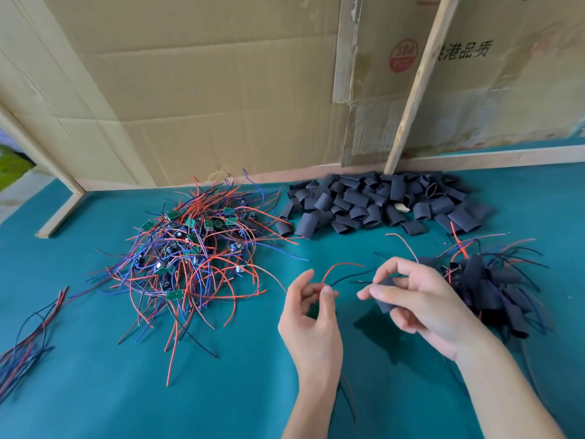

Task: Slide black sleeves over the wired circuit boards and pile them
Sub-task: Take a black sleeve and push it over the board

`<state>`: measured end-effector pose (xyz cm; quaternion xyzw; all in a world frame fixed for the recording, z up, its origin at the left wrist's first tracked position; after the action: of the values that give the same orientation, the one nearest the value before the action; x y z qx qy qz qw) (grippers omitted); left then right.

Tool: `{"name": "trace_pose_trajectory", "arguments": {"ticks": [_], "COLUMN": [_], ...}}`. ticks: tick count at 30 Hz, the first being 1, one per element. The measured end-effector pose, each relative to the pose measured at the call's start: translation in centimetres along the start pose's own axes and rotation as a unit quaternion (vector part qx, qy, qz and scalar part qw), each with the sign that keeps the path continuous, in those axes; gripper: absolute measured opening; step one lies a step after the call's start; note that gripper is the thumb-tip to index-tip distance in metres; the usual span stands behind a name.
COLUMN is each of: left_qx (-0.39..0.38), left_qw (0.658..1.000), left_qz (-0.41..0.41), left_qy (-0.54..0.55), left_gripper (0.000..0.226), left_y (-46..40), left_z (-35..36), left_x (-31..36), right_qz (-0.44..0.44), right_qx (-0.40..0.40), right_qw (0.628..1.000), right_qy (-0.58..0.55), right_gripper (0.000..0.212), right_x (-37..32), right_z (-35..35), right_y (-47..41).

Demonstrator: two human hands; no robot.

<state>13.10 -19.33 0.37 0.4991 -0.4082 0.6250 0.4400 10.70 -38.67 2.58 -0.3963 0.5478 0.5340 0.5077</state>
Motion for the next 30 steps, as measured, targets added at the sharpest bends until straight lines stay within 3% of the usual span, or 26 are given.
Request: {"name": "trace_pose_trajectory", "arguments": {"ticks": [3,6,9,15,23,26,30], "left_qx": [0.008,0.009,0.009,0.002,0.017,0.019,0.013], "left_qw": [1.0,1.0,1.0,0.997,0.991,0.989,0.991], "left_qz": [-0.002,-0.004,-0.002,-0.033,-0.035,-0.033,-0.031], "left_qy": [-0.001,0.011,0.025,0.067,0.128,0.14,0.133], "left_gripper": [0.025,0.021,0.024,0.024,0.03,0.03,0.026], "left_y": [0.0,0.1,0.1,0.0,-0.3,-0.3,-0.1], "left_z": [-0.1,0.0,0.1,0.3,0.0,0.0,0.1], "left_x": [0.1,0.0,0.2,-0.5,-0.6,-0.6,-0.5], "right_qz": [0.025,0.029,0.021,-0.034,-0.095,-0.091,-0.068], "right_qx": [-0.05,-0.05,0.017,0.149,0.352,0.378,0.339], "right_qw": [0.998,0.998,0.997,0.968,0.929,0.92,0.926], "right_qy": [-0.021,-0.041,-0.075,-0.199,-0.063,-0.056,-0.15], "right_gripper": [0.034,0.038,0.049,0.023,0.03,0.035,0.036], "right_x": [0.5,0.6,0.5,0.0,0.3,0.5,1.2], "right_z": [0.5,0.9,0.1,-2.7,-6.1,-6.2,-3.9], "right_y": [0.2,0.1,-0.3,-0.6,0.4,0.5,0.1]}}
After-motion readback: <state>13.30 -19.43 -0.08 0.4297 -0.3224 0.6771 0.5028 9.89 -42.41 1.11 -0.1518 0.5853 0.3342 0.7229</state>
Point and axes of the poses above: each hand's wrist, its own y-axis away from the middle knuckle, its own z-axis out of the palm, x = y × z, the point moved 9 cm from there along -y, towards the middle knuckle, and after that the axes turned 1 degree about x, right-handed, at the moved point
